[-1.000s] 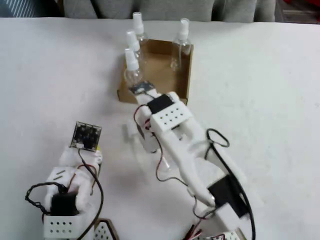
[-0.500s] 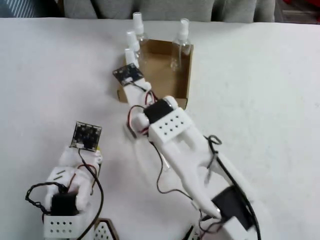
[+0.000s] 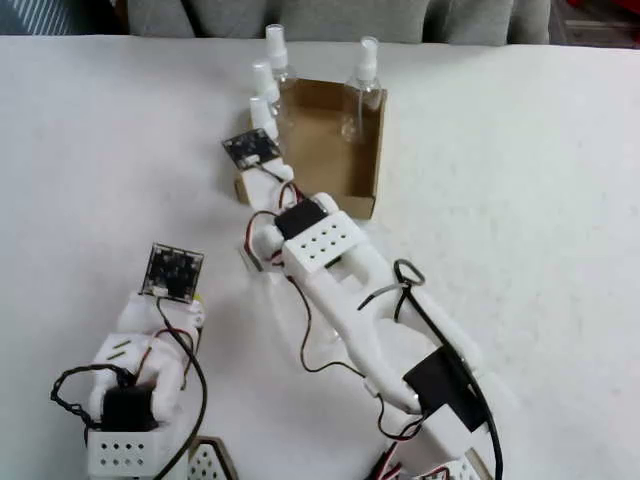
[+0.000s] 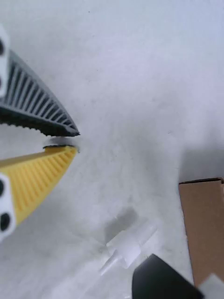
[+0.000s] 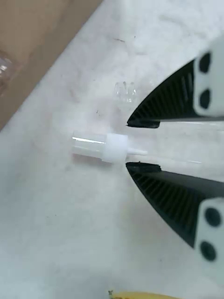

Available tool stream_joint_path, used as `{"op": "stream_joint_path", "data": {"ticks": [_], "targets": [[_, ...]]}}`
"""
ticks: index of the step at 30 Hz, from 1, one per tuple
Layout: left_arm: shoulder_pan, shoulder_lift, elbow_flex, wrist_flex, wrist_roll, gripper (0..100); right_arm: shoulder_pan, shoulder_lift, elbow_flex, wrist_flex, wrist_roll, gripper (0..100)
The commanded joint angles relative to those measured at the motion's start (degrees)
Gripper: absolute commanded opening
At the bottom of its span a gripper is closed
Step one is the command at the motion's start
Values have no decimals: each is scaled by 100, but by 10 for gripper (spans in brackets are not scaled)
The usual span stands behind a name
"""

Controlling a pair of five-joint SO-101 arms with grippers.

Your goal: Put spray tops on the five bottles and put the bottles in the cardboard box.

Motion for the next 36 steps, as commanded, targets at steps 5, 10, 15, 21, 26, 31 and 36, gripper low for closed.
{"op": "stream_joint_path", "data": {"ticks": [5,10,15,21,26,31,36], "targets": [[-75,-31,-9,-18,-9,58,-40,-101,246,-330,-62,84],[-75,-31,-26,-53,299,63,-31,-84,299,-347,-62,84],[-75,-31,-26,-18,466,170,-40,-57,299,-347,-62,84],[-84,-31,-35,-62,686,106,-40,-48,299,-338,-62,84],[-84,-31,-26,-229,677,44,-40,-48,299,-347,-62,84],[-84,224,-114,-220,677,42,-31,-48,378,-365,-62,84],[-127,1516,-510,-756,686,42,-4,-92,527,-488,-62,84]]}}
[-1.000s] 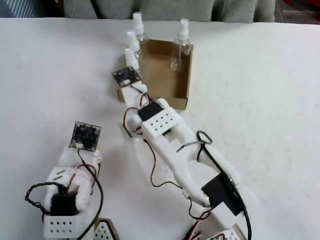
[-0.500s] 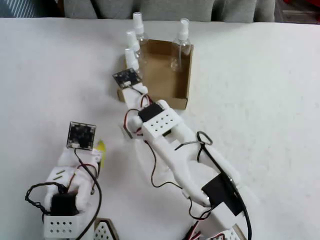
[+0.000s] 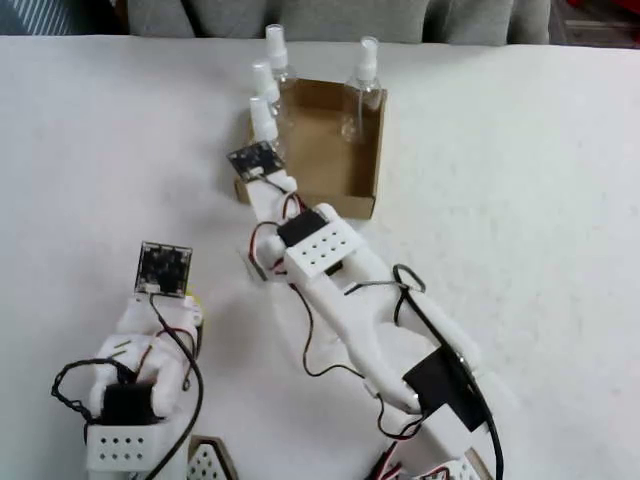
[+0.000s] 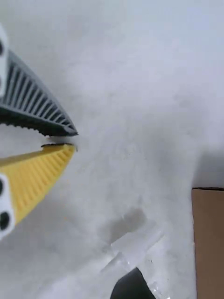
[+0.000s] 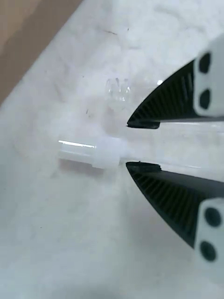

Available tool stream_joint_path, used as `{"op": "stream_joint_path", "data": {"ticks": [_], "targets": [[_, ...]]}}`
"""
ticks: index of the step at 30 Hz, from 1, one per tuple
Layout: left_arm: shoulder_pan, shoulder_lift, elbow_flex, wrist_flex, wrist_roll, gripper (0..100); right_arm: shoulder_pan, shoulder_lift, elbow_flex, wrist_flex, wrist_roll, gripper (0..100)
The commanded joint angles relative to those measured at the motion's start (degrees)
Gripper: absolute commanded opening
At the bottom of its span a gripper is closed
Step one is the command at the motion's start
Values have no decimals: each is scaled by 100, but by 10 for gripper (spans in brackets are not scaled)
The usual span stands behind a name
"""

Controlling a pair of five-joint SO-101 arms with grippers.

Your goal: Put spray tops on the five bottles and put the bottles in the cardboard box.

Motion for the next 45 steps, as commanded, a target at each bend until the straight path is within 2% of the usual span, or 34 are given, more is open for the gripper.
{"op": "stream_joint_path", "data": {"ticks": [1,9,14,21,27,33,42,45], "targets": [[-101,1314,-501,-923,79,42,4,-101,-44,-84,-62,84],[-426,3459,-1108,-1881,79,46,207,-110,-26,-31,-26,84],[-426,4163,-1398,-1987,88,46,426,-110,-26,-31,-18,84],[-426,4295,-1459,-1987,88,46,426,-110,-26,-13,-18,84],[-426,4330,-1319,-2435,88,46,426,-110,-26,92,-18,84],[-426,4338,-1336,-2470,88,46,409,-127,-35,136,-35,84],[-426,4347,-1336,-2462,97,46,479,-945,9,611,-9,84],[-426,4347,-1345,-2470,334,46,541,-989,123,558,-9,84]]}}
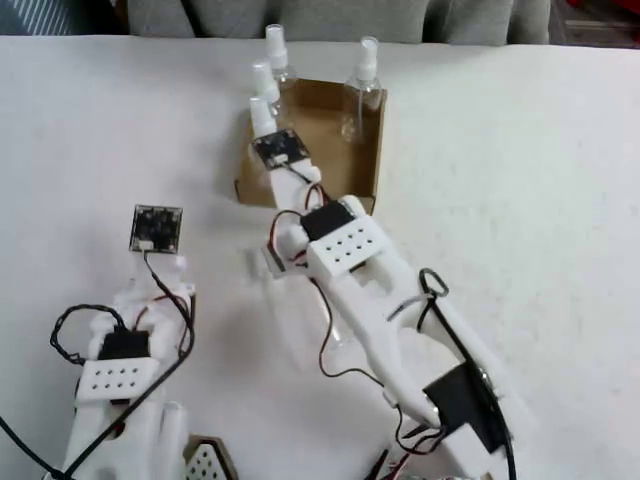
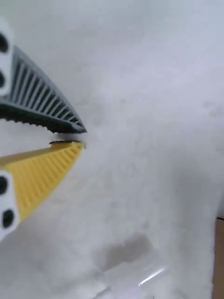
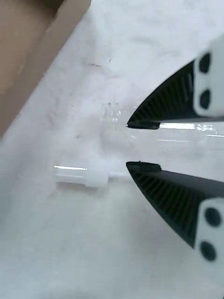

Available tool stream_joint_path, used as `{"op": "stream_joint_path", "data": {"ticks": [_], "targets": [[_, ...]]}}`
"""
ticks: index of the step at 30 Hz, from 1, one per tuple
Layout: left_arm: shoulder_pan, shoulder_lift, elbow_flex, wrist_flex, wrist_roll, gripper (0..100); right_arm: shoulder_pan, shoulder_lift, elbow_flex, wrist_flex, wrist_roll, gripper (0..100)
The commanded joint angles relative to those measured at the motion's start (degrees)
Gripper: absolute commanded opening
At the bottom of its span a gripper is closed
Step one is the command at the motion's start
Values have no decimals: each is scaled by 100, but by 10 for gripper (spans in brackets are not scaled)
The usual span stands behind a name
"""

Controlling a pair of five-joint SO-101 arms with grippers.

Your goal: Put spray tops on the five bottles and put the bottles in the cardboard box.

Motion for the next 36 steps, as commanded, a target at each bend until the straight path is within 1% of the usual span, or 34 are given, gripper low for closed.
{"op": "stream_joint_path", "data": {"ticks": [1,5,11,13,16,18,21,25,29,31,34,36], "targets": [[-92,40,-185,-149,334,46,119,-277,0,-40,-9,84],[-303,40,-158,-484,369,46,110,-286,18,-101,-9,84],[-338,40,-149,-554,624,46,101,-286,9,-215,-9,81],[-338,92,-132,-738,642,46,101,-286,-18,-224,-9,54],[-338,664,-299,-976,651,46,92,-286,-18,-330,-9,13],[-400,1341,-651,-1055,651,46,92,-251,-18,-365,-9,29],[-470,2440,-1363,-958,668,46,92,-286,18,-338,-9,34],[-514,3477,-2154,-510,1020,46,92,-286,18,-330,-9,34],[-752,3749,-2637,-70,1134,46,-31,-268,18,-356,0,39],[-796,3776,-2681,-44,1134,46,-92,-233,18,-365,88,39],[-804,3785,-2699,-53,1134,46,-251,-224,26,-365,519,39],[-813,3785,-2708,-53,1134,46,-330,-224,88,-418,554,39]]}}
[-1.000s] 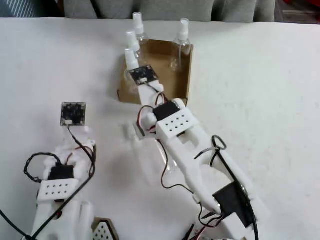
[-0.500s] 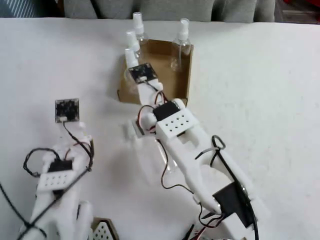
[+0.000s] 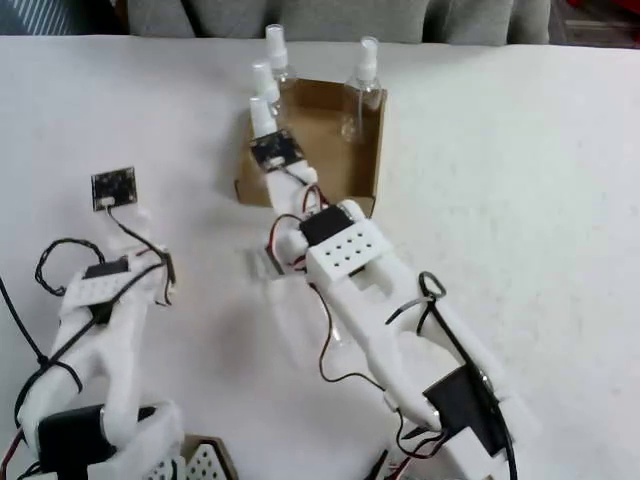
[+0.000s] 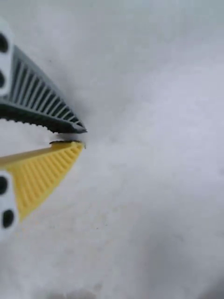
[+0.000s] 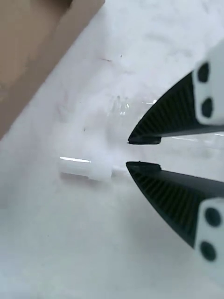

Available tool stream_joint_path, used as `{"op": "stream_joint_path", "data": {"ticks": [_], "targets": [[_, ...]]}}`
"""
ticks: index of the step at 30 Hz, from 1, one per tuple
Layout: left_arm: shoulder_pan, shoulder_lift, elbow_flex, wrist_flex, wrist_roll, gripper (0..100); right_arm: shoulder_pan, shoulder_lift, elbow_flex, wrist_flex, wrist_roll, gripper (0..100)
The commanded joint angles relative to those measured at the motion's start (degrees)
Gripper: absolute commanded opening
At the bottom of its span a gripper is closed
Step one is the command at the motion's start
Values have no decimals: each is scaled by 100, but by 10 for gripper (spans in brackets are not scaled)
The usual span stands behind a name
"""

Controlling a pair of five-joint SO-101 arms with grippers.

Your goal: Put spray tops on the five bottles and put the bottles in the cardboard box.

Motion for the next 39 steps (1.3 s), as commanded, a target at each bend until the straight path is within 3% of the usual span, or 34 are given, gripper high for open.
{"op": "stream_joint_path", "data": {"ticks": [1,6,18,28,39], "targets": [[-75,4,-308,35,70,46,-180,-215,88,-277,202,39],[-163,4,-316,26,70,46,-259,-215,501,-1033,273,74],[-136,4,-316,26,53,46,-303,321,325,-1455,949,217],[-136,4,-308,26,44,46,-585,1218,-105,-1464,1776,219],[-136,4,-299,26,35,46,-567,1253,-105,-1763,1811,219]]}}
